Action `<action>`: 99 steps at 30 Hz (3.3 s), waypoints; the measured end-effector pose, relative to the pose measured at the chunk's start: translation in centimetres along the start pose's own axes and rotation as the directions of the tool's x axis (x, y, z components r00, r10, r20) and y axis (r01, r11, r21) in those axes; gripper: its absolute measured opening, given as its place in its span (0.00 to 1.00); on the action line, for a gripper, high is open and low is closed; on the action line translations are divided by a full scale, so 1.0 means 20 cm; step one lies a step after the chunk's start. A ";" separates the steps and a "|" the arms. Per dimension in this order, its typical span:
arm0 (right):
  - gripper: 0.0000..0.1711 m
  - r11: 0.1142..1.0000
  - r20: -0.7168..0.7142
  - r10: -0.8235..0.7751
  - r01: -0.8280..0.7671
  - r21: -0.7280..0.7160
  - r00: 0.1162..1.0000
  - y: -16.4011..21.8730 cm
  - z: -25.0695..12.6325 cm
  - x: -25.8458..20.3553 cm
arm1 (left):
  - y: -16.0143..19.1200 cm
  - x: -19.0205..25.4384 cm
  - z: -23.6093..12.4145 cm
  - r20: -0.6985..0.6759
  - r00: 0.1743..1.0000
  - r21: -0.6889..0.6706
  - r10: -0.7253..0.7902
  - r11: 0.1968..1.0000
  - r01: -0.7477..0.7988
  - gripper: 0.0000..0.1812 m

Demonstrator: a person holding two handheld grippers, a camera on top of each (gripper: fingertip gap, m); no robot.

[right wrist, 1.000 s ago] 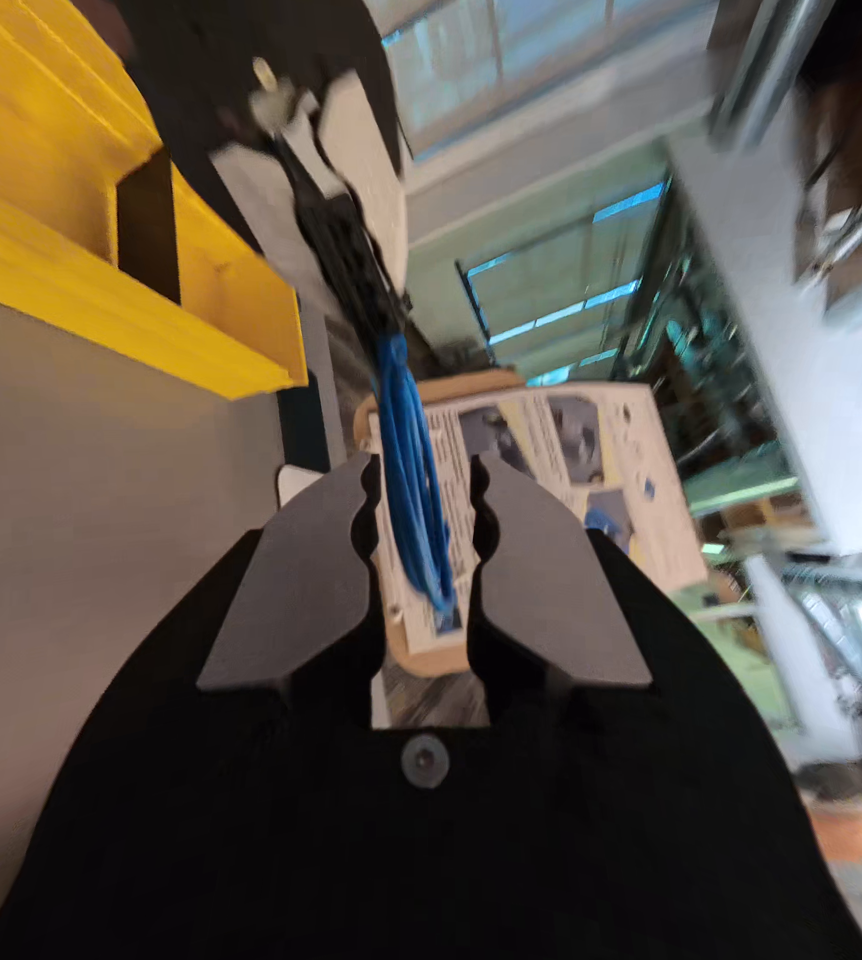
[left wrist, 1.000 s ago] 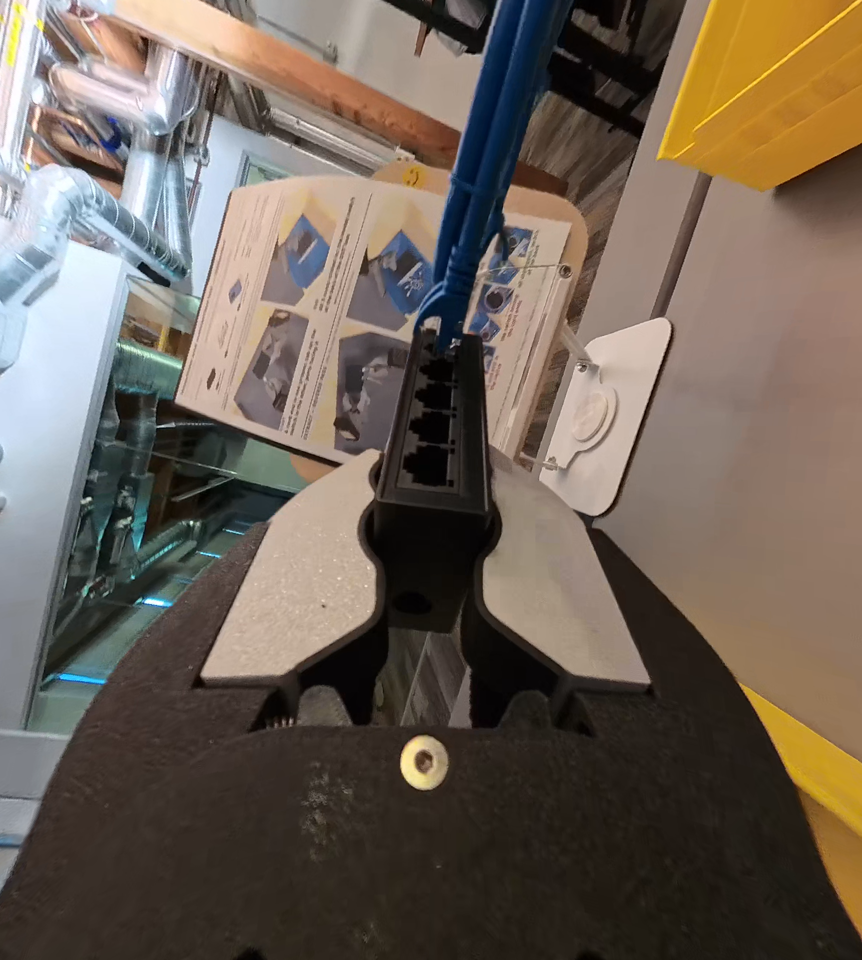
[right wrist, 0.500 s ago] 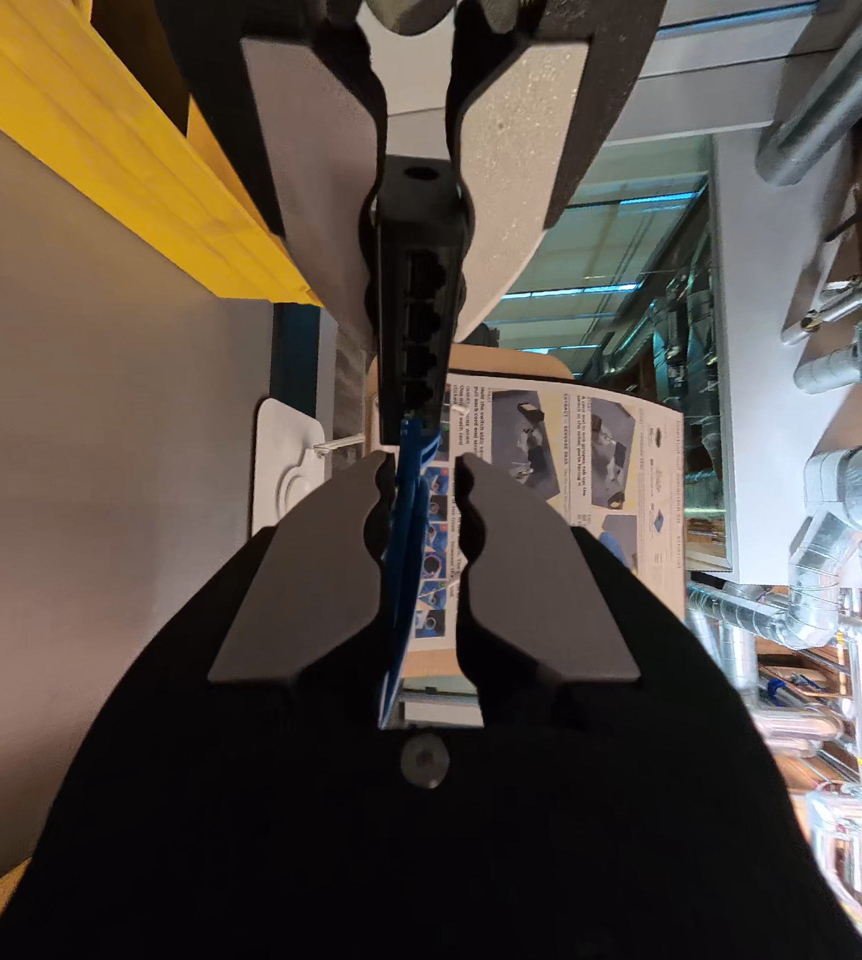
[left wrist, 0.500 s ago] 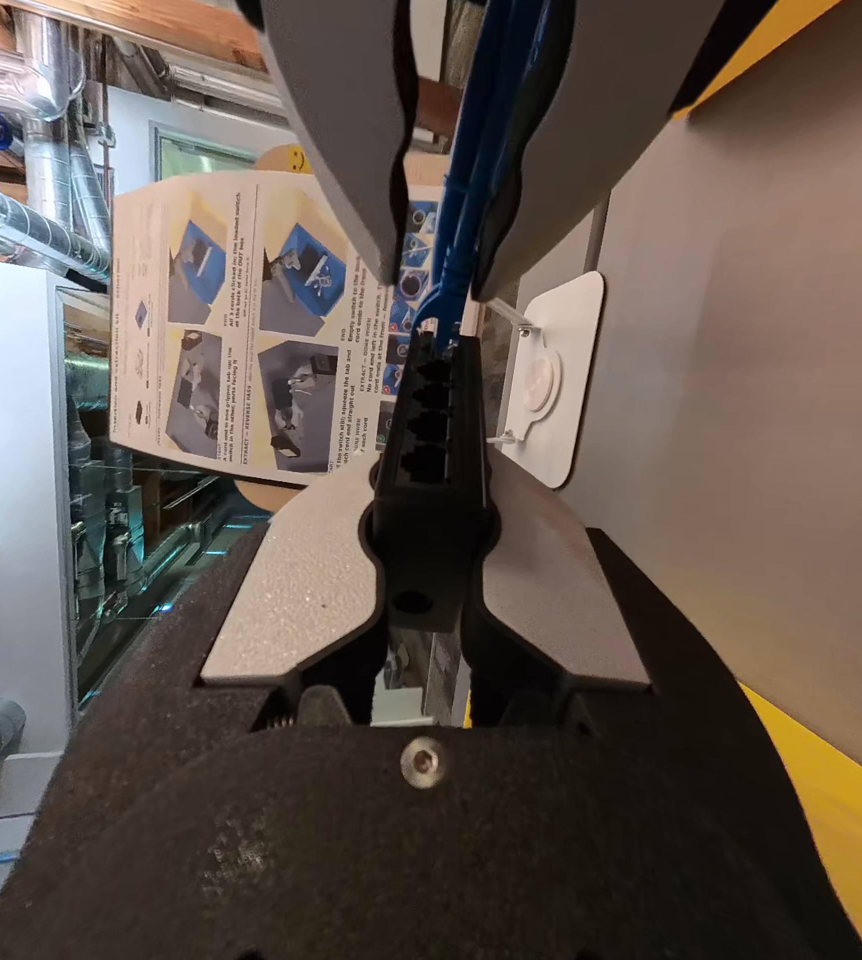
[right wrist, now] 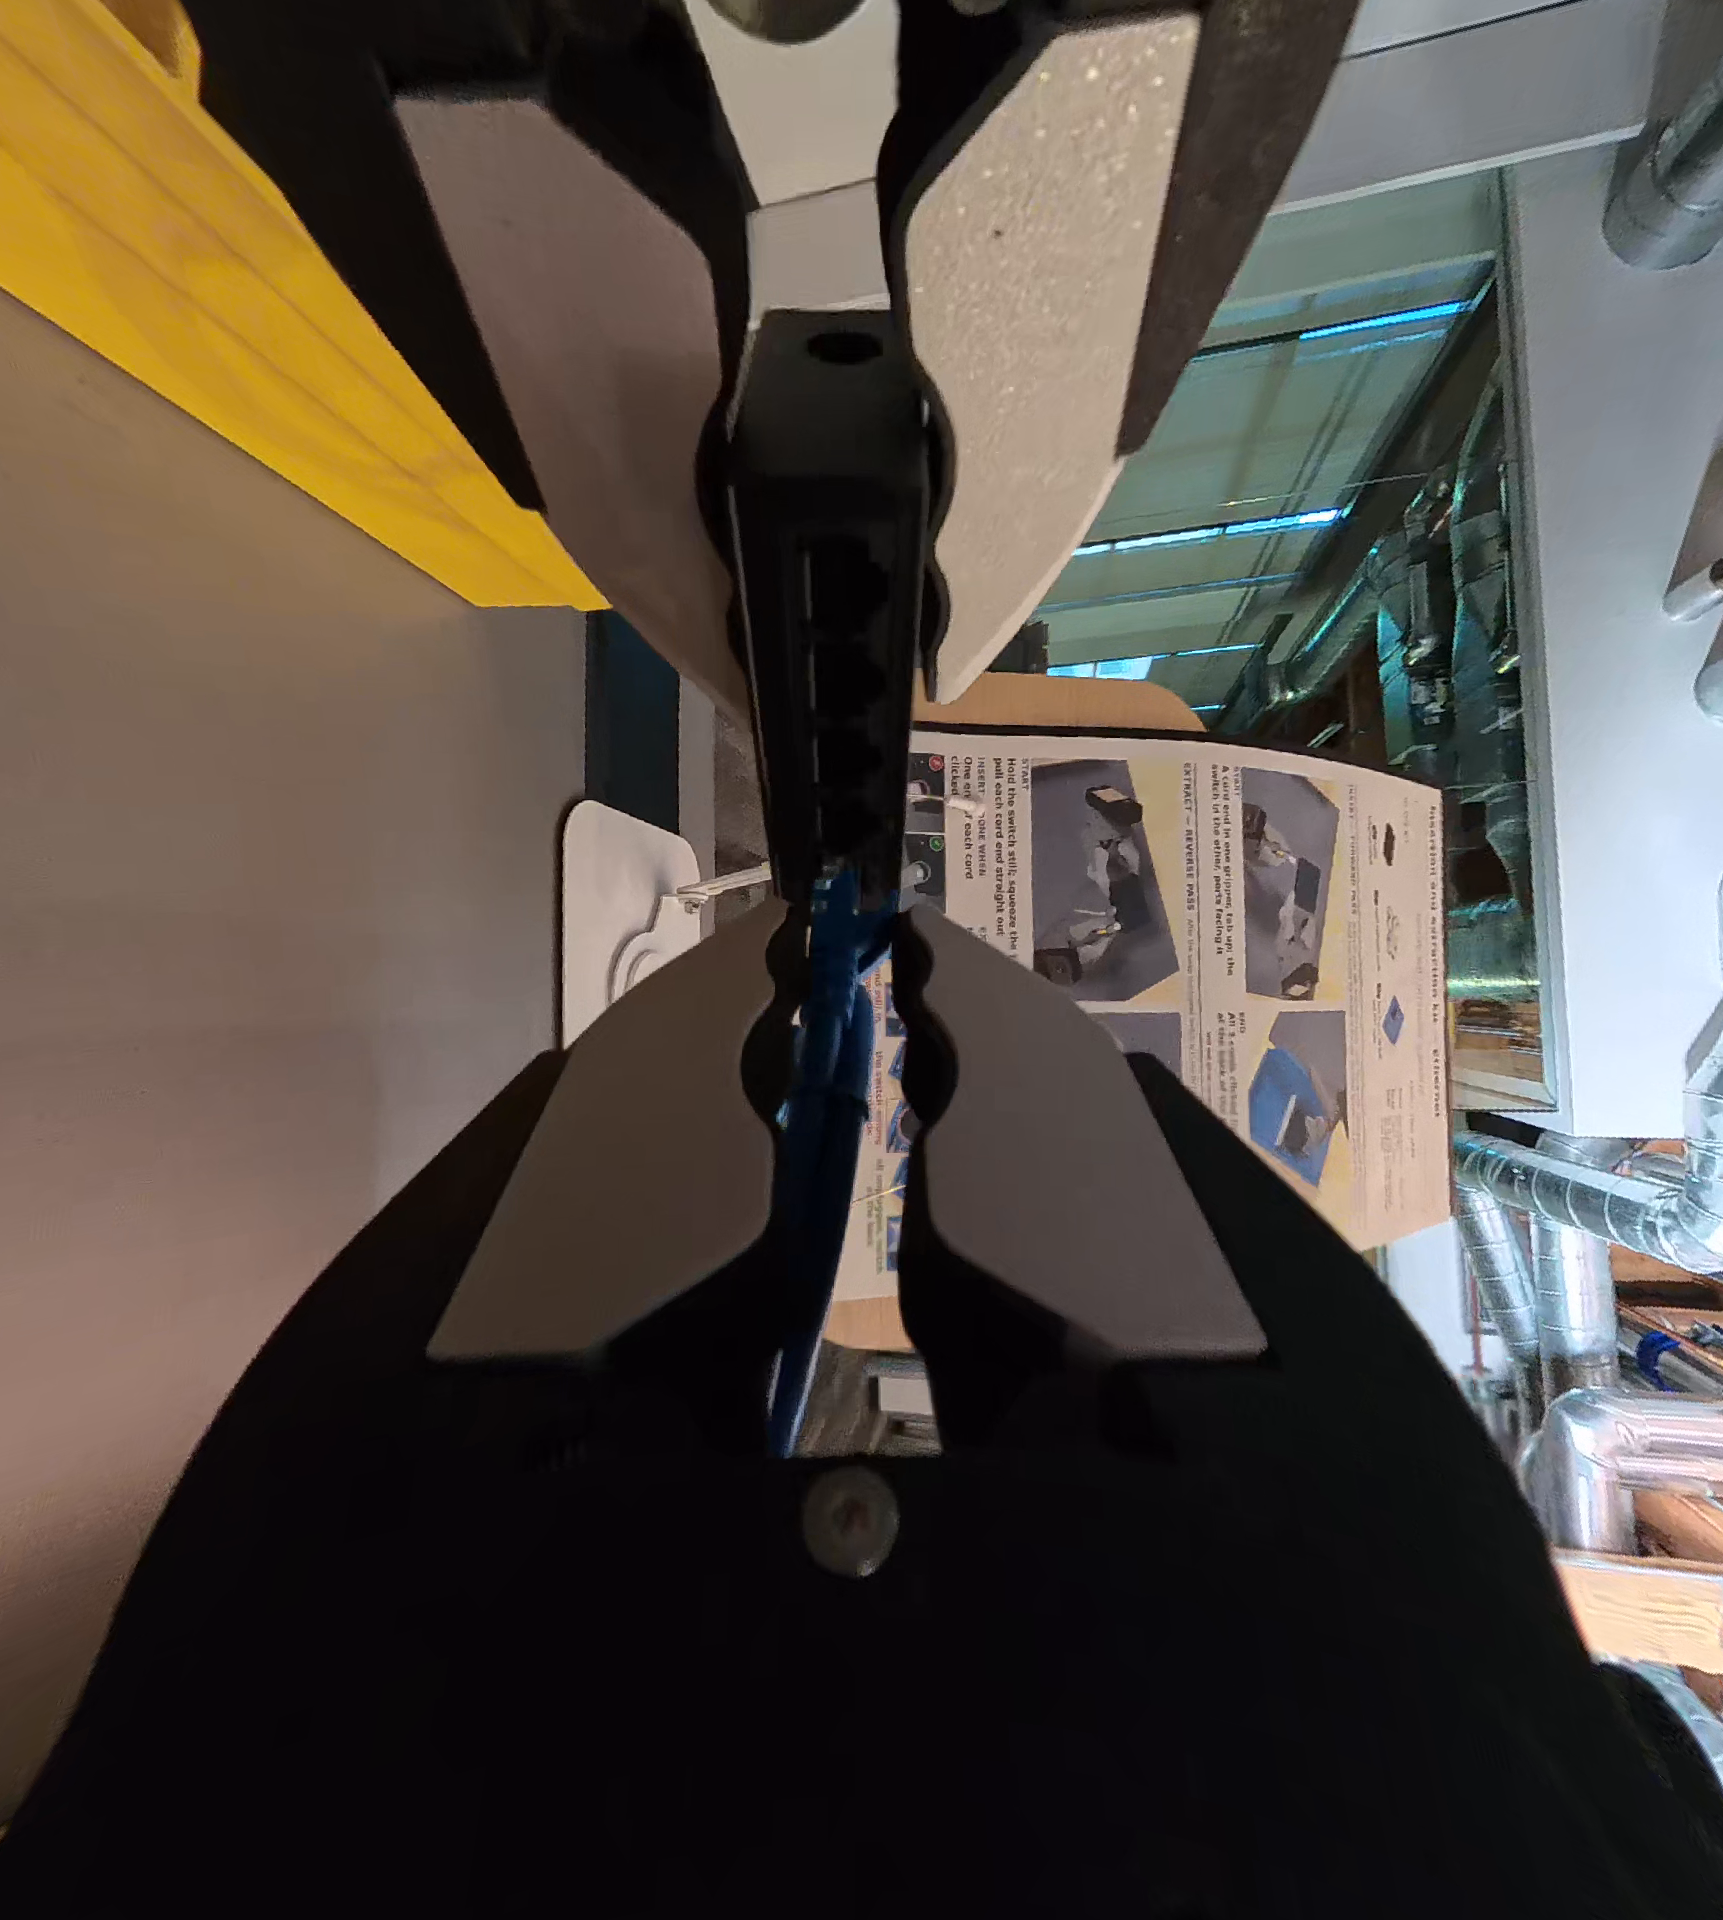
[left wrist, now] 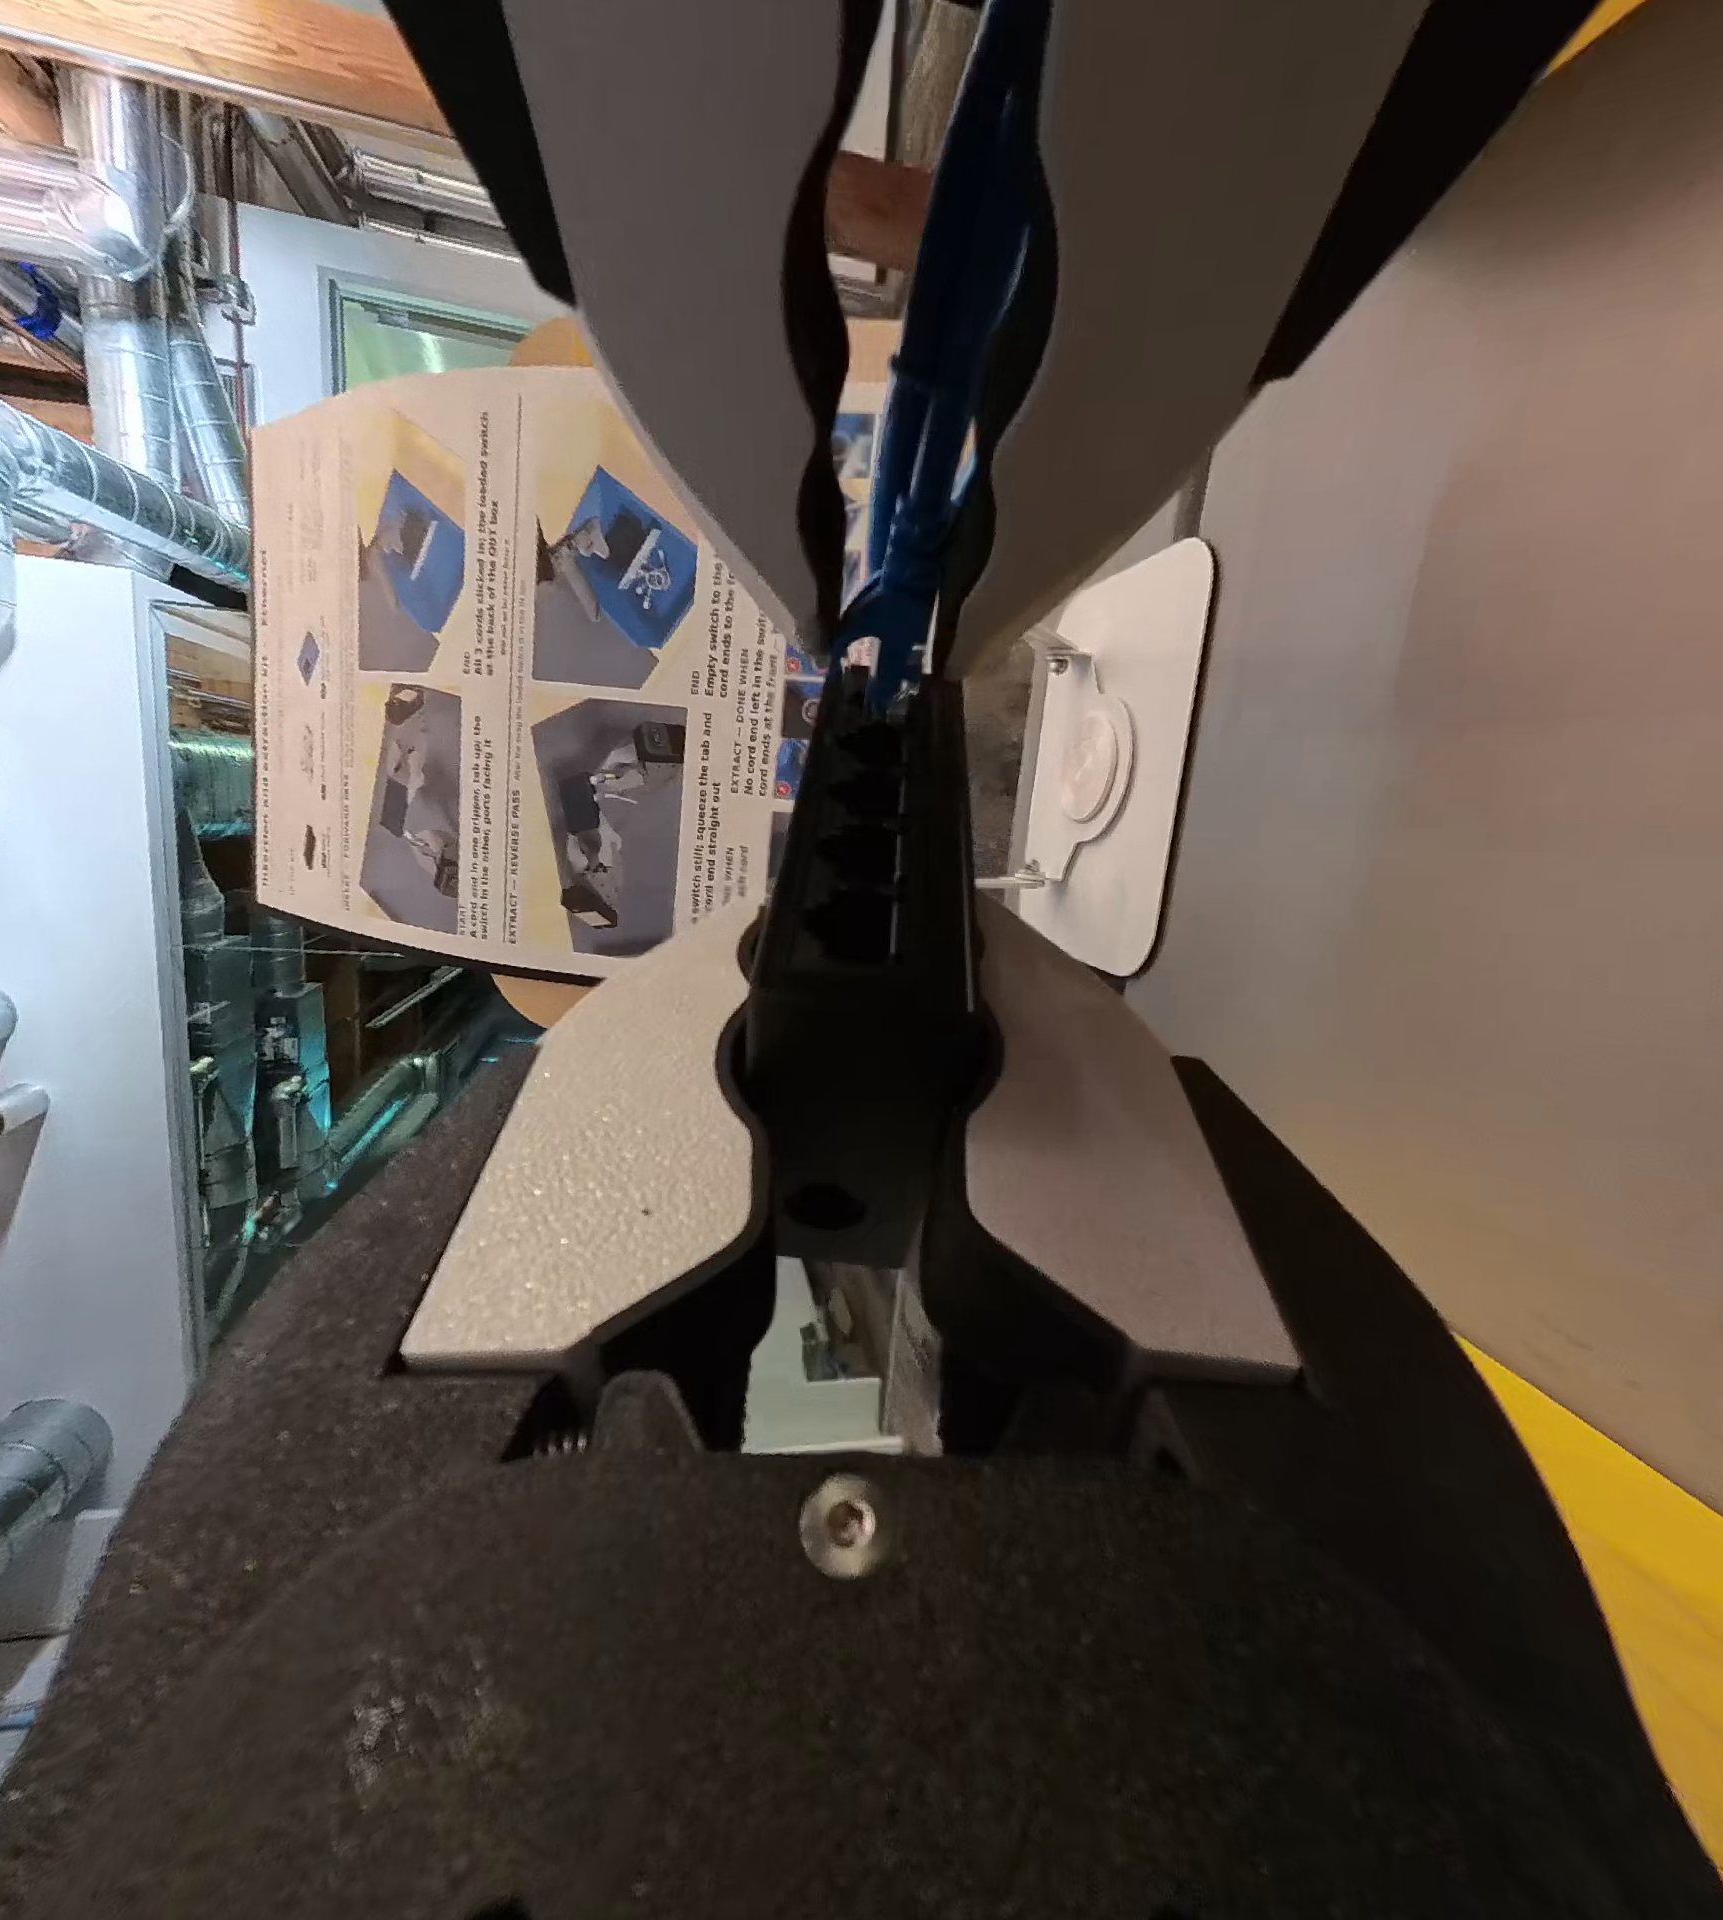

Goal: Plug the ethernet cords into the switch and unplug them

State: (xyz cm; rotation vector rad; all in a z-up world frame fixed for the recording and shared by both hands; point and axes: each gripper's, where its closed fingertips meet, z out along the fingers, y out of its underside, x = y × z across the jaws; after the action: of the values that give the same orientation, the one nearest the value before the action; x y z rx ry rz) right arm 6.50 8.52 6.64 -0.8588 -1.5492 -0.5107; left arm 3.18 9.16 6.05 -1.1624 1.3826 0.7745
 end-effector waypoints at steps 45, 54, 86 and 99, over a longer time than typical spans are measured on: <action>0.10 0.989 0.361 0.053 0.001 -0.148 0.931 0.10 -0.20 -0.23 | -0.17 0.23 0.05 -0.173 0.985 0.151 -0.021 0.987 0.047 0.17; 0.09 0.995 0.290 0.100 -0.092 -0.041 0.952 0.06 -0.32 -0.12 | 0.22 -0.16 -0.02 0.010 0.957 0.064 -0.290 0.955 0.289 0.16; 0.26 0.666 0.111 0.711 -0.615 -0.422 0.694 0.94 -0.61 -0.15 | 0.16 -0.14 -0.04 -0.031 0.973 0.052 -0.227 0.972 0.228 0.16; 0.23 0.959 0.109 0.096 -0.121 0.257 0.989 -0.21 -0.24 -0.01 | -0.13 0.00 -0.19 -0.301 0.931 0.301 -0.208 0.905 0.300 0.16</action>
State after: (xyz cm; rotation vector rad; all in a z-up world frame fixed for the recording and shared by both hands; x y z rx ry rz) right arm 6.44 2.21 7.95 -0.7657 -1.6040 -0.1803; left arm 4.34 4.90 7.20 -1.1640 1.4715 0.1807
